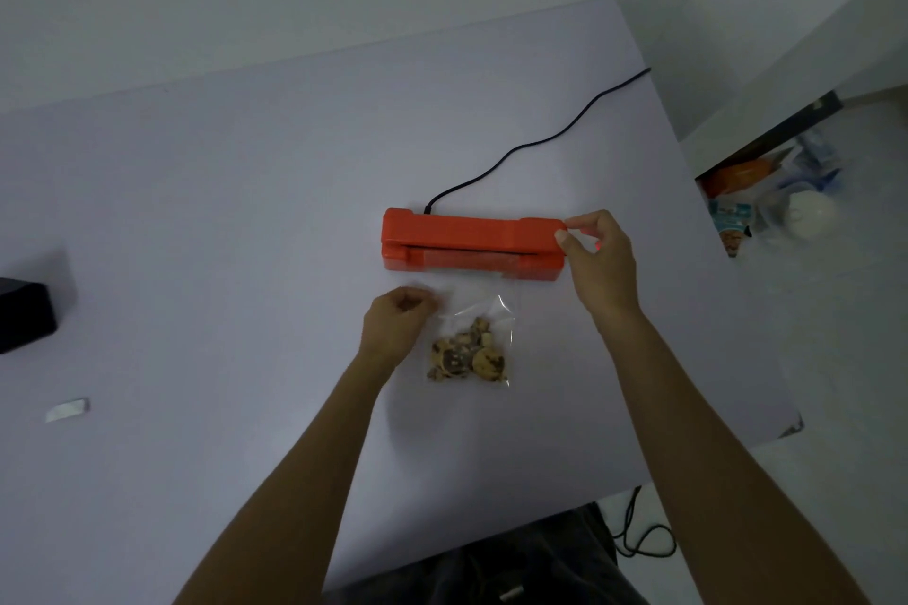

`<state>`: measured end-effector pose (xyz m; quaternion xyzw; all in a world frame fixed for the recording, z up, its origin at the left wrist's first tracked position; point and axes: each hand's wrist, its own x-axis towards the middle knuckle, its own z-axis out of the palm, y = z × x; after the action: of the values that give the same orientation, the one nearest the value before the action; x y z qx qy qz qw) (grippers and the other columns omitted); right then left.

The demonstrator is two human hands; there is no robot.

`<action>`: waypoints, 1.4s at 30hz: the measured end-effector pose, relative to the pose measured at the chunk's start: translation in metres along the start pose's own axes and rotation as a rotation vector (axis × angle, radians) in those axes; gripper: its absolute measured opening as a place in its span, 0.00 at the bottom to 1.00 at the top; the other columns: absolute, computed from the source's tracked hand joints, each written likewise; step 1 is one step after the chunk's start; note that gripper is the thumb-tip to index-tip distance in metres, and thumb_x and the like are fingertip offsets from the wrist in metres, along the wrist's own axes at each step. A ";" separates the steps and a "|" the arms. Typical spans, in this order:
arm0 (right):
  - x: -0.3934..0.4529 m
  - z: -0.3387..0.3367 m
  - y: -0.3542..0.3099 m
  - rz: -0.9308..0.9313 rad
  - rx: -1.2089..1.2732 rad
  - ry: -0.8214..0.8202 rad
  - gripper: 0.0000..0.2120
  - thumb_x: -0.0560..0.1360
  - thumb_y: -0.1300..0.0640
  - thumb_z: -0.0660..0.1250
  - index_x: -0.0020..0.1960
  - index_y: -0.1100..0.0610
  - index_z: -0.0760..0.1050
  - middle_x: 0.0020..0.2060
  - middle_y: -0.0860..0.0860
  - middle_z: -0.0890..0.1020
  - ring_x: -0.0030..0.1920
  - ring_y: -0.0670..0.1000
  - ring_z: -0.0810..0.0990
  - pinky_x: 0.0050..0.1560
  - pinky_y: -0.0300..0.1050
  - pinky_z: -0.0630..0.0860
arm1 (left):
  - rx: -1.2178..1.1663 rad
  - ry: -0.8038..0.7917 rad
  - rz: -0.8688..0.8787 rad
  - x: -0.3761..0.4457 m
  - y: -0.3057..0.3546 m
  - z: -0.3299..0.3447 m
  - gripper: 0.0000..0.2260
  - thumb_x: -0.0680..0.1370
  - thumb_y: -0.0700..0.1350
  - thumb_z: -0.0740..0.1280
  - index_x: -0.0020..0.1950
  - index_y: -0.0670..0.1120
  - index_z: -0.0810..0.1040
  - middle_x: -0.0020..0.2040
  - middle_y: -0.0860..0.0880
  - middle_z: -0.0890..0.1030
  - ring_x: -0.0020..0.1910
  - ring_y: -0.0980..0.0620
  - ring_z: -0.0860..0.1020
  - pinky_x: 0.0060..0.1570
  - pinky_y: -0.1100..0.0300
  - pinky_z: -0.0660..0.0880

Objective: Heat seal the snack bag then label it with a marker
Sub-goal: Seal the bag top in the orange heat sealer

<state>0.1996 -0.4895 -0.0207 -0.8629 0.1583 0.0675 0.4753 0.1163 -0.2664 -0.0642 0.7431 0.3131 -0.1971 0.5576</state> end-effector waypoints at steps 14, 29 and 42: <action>0.001 -0.002 -0.003 0.018 0.019 -0.030 0.04 0.76 0.58 0.67 0.51 0.55 0.75 0.55 0.50 0.77 0.57 0.45 0.71 0.54 0.39 0.65 | 0.234 -0.109 0.091 0.002 -0.017 -0.016 0.05 0.73 0.43 0.72 0.48 0.45 0.84 0.42 0.53 0.81 0.41 0.60 0.77 0.40 0.74 0.68; 0.000 -0.001 -0.001 0.024 0.026 -0.027 0.04 0.76 0.56 0.67 0.50 0.52 0.74 0.58 0.50 0.77 0.59 0.45 0.71 0.56 0.42 0.66 | 0.258 -0.097 0.106 0.006 -0.020 -0.015 0.06 0.74 0.43 0.72 0.49 0.45 0.84 0.45 0.51 0.83 0.43 0.57 0.77 0.42 0.73 0.69; -0.001 0.000 -0.003 0.029 0.007 -0.018 0.04 0.77 0.56 0.67 0.51 0.53 0.74 0.58 0.51 0.77 0.58 0.46 0.72 0.55 0.42 0.66 | 0.266 -0.094 0.116 0.004 -0.020 -0.015 0.05 0.74 0.43 0.71 0.49 0.45 0.84 0.45 0.52 0.82 0.45 0.56 0.77 0.45 0.68 0.69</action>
<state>0.1999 -0.4874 -0.0181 -0.8582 0.1667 0.0819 0.4785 0.1046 -0.2472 -0.0759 0.8173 0.2143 -0.2387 0.4786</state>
